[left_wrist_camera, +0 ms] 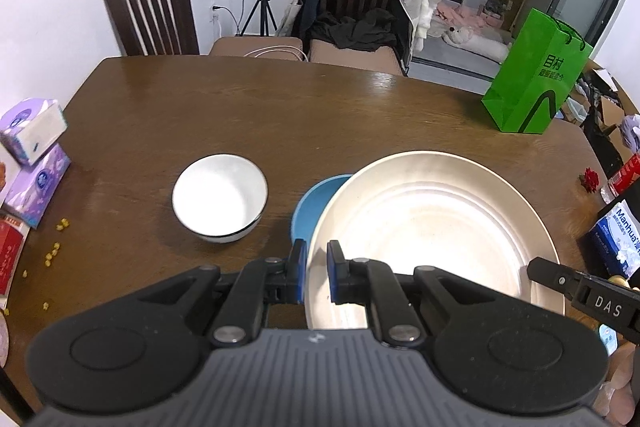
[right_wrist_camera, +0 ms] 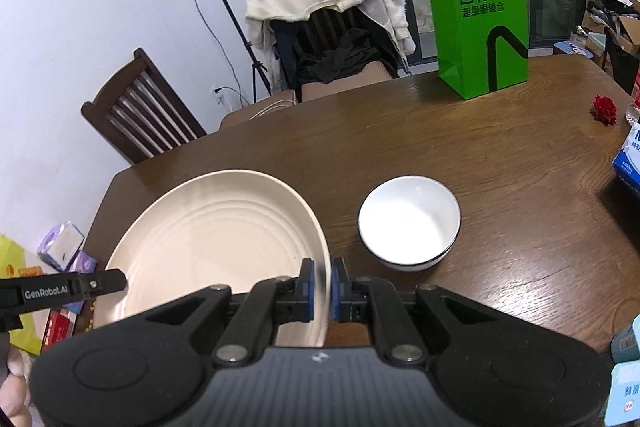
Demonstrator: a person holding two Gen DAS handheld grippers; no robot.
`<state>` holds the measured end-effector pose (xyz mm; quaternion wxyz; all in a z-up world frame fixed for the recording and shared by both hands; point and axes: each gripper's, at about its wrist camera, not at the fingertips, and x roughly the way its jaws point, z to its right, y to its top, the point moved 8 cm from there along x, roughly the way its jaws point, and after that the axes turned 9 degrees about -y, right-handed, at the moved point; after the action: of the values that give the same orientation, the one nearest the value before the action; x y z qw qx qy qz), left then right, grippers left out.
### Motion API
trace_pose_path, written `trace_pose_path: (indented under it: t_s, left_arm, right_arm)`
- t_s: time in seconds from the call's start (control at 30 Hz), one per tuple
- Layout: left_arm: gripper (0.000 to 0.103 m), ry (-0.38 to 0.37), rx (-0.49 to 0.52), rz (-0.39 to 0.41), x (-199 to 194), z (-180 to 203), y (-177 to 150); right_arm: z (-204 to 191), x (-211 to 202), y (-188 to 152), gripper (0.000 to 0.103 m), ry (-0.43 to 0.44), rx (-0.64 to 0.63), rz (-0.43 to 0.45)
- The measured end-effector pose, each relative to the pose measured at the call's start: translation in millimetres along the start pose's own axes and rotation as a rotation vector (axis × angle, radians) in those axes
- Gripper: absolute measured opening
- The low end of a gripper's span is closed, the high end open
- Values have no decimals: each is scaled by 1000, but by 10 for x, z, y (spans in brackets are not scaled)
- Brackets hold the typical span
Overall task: Organize plates and bowls
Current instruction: 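Carry the held plate with both grippers toward the stacked cream plates, then lower the held plate with both grippers onto the stacked cream plates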
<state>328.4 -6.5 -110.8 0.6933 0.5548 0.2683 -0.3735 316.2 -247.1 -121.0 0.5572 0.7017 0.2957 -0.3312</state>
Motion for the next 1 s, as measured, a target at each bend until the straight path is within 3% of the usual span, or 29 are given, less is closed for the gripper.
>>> trace_pose_path:
  t_s: [1.0]
  left_arm:
    - [11,77,-107,24,-570,-759,-572]
  right_arm:
    - [-733,-205,-603,8,70,-107,-29]
